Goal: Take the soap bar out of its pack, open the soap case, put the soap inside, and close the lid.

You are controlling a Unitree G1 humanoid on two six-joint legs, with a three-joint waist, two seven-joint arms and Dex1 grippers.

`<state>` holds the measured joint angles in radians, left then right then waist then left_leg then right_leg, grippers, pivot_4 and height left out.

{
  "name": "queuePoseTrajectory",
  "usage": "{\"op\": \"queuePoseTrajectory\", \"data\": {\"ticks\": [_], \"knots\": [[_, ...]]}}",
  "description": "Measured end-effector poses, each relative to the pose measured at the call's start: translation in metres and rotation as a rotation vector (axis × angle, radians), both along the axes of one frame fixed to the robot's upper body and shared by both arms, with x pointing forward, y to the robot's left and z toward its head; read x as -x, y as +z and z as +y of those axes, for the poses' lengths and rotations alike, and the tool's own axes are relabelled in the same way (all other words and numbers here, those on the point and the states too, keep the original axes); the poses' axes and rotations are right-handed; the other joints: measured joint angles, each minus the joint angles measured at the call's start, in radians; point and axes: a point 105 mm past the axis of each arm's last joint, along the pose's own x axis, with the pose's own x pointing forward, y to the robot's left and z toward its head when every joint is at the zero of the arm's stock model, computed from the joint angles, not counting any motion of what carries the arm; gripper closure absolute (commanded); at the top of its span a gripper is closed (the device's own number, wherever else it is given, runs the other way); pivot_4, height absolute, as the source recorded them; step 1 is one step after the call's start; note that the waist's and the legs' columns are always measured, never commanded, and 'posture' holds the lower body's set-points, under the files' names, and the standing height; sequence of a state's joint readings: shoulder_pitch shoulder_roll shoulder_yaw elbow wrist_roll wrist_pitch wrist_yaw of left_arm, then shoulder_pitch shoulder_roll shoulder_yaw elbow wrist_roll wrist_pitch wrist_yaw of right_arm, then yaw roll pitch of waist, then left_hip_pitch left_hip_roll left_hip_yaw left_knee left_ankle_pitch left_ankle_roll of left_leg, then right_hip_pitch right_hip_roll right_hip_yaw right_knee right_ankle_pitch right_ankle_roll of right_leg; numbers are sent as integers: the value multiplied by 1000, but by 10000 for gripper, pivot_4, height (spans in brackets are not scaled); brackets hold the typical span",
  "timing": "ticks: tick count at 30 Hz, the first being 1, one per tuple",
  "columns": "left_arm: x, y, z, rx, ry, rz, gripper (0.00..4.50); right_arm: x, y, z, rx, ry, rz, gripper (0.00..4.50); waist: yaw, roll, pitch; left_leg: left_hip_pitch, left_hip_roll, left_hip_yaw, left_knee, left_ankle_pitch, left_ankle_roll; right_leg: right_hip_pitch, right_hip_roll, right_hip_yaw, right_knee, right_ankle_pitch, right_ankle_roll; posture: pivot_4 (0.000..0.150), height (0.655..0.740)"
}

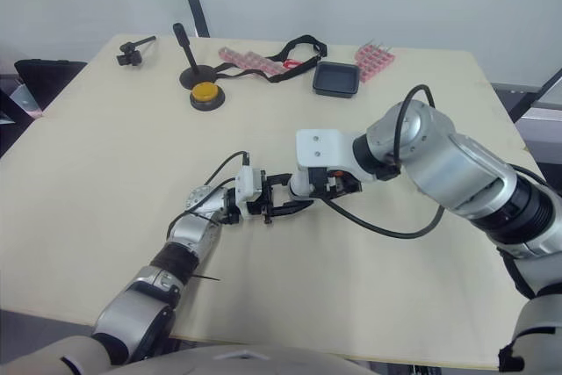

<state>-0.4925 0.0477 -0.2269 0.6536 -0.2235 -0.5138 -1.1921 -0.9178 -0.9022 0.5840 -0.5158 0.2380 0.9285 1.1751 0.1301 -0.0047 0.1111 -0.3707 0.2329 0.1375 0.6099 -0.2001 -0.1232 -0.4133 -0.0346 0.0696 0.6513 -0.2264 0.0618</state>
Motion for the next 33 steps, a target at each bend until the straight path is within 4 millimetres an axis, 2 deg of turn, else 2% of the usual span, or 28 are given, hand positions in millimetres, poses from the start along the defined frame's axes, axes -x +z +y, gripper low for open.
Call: {"op": "queuePoseTrajectory", "data": {"ticks": [33], "knots": [[-1, 0, 1, -34, 15, -26, 25792, -4, -4, 10, 123, 88, -35, 25471, -14, 0, -2, 2, 0, 0, 0, 0, 0, 1, 0, 0, 1, 0, 0, 1500, 7395]]}}
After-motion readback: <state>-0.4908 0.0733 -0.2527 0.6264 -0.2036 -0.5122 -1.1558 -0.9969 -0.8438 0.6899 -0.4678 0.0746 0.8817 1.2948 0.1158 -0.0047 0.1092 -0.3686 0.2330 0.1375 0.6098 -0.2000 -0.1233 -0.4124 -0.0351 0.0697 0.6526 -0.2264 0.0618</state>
